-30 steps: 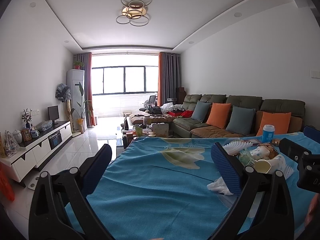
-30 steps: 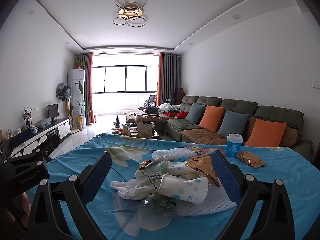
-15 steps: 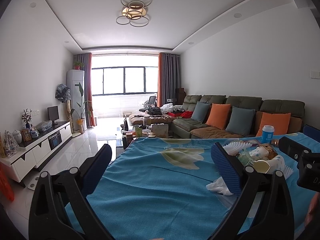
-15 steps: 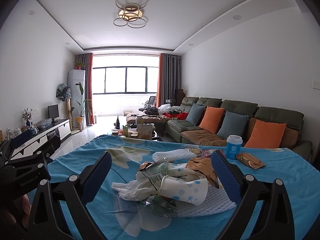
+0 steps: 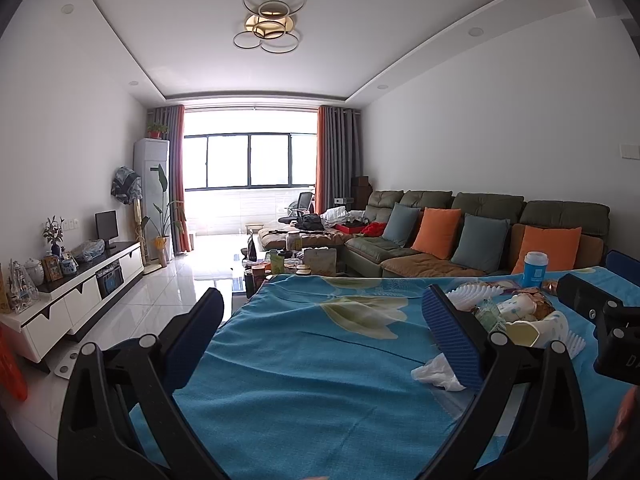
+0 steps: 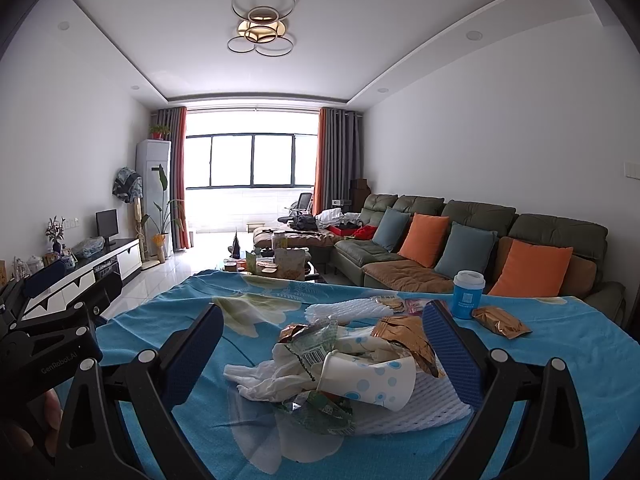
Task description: Collect trash
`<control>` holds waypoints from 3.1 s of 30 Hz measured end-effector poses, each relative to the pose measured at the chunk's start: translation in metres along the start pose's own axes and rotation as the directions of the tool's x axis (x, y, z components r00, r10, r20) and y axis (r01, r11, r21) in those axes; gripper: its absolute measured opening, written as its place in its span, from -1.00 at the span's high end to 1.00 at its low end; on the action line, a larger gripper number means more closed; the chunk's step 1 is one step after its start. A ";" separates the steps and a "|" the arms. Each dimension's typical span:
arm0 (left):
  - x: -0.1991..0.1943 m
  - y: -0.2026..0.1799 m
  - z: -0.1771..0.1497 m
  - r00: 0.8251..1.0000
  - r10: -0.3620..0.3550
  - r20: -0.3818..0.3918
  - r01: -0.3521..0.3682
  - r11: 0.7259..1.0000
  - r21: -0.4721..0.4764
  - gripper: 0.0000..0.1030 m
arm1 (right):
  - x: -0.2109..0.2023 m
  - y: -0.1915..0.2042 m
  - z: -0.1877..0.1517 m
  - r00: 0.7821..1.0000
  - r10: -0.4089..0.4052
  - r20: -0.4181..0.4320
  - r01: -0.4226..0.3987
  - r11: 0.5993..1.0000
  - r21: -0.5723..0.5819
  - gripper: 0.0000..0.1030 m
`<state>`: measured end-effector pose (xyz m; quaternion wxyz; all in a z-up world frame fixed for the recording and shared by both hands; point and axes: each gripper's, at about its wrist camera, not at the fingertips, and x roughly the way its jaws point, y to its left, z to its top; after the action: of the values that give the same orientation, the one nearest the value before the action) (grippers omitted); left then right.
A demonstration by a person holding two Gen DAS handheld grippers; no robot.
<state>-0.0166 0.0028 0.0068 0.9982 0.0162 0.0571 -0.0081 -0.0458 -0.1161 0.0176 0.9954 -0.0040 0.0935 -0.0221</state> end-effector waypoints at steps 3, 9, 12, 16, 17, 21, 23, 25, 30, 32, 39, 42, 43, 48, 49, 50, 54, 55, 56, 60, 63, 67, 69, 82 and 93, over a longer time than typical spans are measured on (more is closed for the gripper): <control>0.000 0.000 0.000 1.000 0.000 0.001 0.000 1.000 0.001 -0.89 | -0.001 0.001 -0.001 1.000 -0.001 0.001 0.001 1.000 -0.001 -0.87; 0.000 0.000 0.000 1.000 0.003 0.001 -0.003 1.000 0.001 -0.89 | -0.001 0.001 -0.001 1.000 -0.001 0.001 0.001 1.000 -0.001 -0.87; 0.000 0.000 0.000 1.000 0.003 0.000 -0.003 1.000 0.000 -0.89 | -0.001 0.001 -0.001 1.000 0.000 0.001 0.000 1.000 -0.001 -0.87; -0.002 -0.001 0.000 1.000 0.004 0.001 -0.004 1.000 -0.001 -0.89 | -0.001 0.001 -0.001 1.000 -0.001 0.001 0.001 1.000 -0.001 -0.87; -0.001 -0.001 0.001 1.000 0.002 0.000 -0.002 1.000 -0.002 -0.89 | -0.001 0.001 -0.001 1.000 -0.001 0.001 0.001 1.000 -0.001 -0.87; -0.001 -0.001 0.000 1.000 0.001 0.000 -0.001 1.000 -0.002 -0.89 | 0.000 0.000 0.000 1.000 -0.001 0.001 0.001 1.000 0.000 -0.87; -0.001 -0.001 0.000 1.000 0.002 -0.001 -0.002 1.000 -0.002 -0.89 | -0.001 0.001 -0.001 1.000 -0.002 0.002 0.002 1.000 -0.001 -0.87; -0.002 -0.001 -0.001 1.000 0.001 -0.002 -0.001 1.000 -0.002 -0.89 | 0.000 0.000 0.000 1.000 -0.001 0.001 0.001 1.000 0.001 -0.87; -0.002 -0.002 -0.001 1.000 0.000 -0.003 0.000 1.000 -0.002 -0.89 | -0.001 0.001 -0.001 1.000 -0.002 0.002 0.002 1.000 -0.001 -0.87; -0.002 -0.001 -0.001 1.000 0.000 -0.003 0.000 1.000 -0.002 -0.89 | -0.001 0.001 -0.001 1.000 -0.001 0.001 0.001 1.000 -0.001 -0.87; -0.002 -0.002 -0.003 1.000 -0.005 -0.009 0.005 1.000 0.000 -0.89 | 0.000 0.000 0.000 1.000 -0.001 -0.001 0.001 1.000 0.001 -0.87; -0.002 -0.003 -0.004 1.000 -0.016 -0.020 0.016 1.000 0.004 -0.89 | -0.001 -0.001 -0.001 1.000 -0.003 -0.003 0.003 1.000 0.002 -0.87; -0.001 -0.004 -0.004 0.999 -0.022 -0.025 0.023 1.000 0.006 -0.89 | -0.001 -0.001 0.000 1.000 -0.004 -0.005 0.004 1.000 0.002 -0.87; 0.007 -0.013 -0.008 0.989 -0.119 -0.088 0.120 0.993 0.015 -0.89 | 0.003 -0.015 -0.006 0.999 -0.022 -0.044 0.023 1.000 0.016 -0.87; 0.009 -0.016 -0.010 0.985 -0.142 -0.101 0.145 0.989 0.020 -0.89 | 0.006 -0.018 -0.007 0.998 -0.033 -0.061 0.034 0.999 0.021 -0.87; 0.010 -0.021 -0.011 0.979 -0.166 -0.117 0.171 0.985 0.029 -0.89 | 0.009 -0.022 -0.009 0.996 -0.042 -0.078 0.044 0.999 0.025 -0.87; 0.024 -0.042 -0.017 0.946 -0.260 -0.194 0.278 0.958 0.068 -0.89 | 0.022 -0.041 -0.016 0.986 -0.027 -0.162 0.039 0.997 0.069 -0.87; 0.030 -0.048 -0.019 0.932 -0.286 -0.223 0.309 0.948 0.073 -0.89 | 0.025 -0.045 -0.019 0.983 -0.018 -0.182 0.033 0.996 0.081 -0.87; 0.037 -0.054 -0.022 0.920 -0.299 -0.253 0.327 0.942 0.074 -0.89 | 0.028 -0.049 -0.020 0.980 -0.005 -0.199 0.024 0.995 0.093 -0.87; 0.065 -0.069 -0.034 0.868 -0.341 -0.363 0.387 0.920 0.063 -0.77 | 0.040 -0.058 -0.027 0.965 0.050 -0.256 -0.013 0.990 0.142 -0.87; 0.081 -0.077 -0.043 0.829 -0.360 -0.428 0.425 0.903 0.064 -0.64 | 0.047 -0.058 -0.029 0.956 0.082 -0.282 -0.037 0.986 0.160 -0.87; 0.100 -0.088 -0.053 0.777 -0.385 -0.499 0.478 0.876 0.070 -0.42 | 0.054 -0.053 -0.029 0.948 0.112 -0.299 -0.064 0.984 0.166 -0.87; 0.109 -0.092 -0.057 0.749 -0.394 -0.532 0.498 0.865 0.060 -0.25 | 0.059 -0.052 -0.030 0.942 0.117 -0.315 -0.066 0.984 0.167 -0.87; 0.133 -0.083 -0.064 0.650 -0.491 -0.581 0.555 0.828 -0.079 0.92 | 0.063 -0.061 -0.035 0.917 0.169 -0.362 -0.087 0.969 0.232 -0.49; 0.102 -0.040 -0.041 0.662 -0.558 -0.501 0.574 0.807 -0.140 0.93 | 0.035 -0.064 -0.018 0.932 0.190 -0.309 -0.123 0.967 0.221 -0.49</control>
<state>0.0797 -0.0370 -0.0472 0.8916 0.0143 0.3262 -0.3138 -0.0170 -0.1813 -0.0055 0.9599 0.1061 0.2551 0.0481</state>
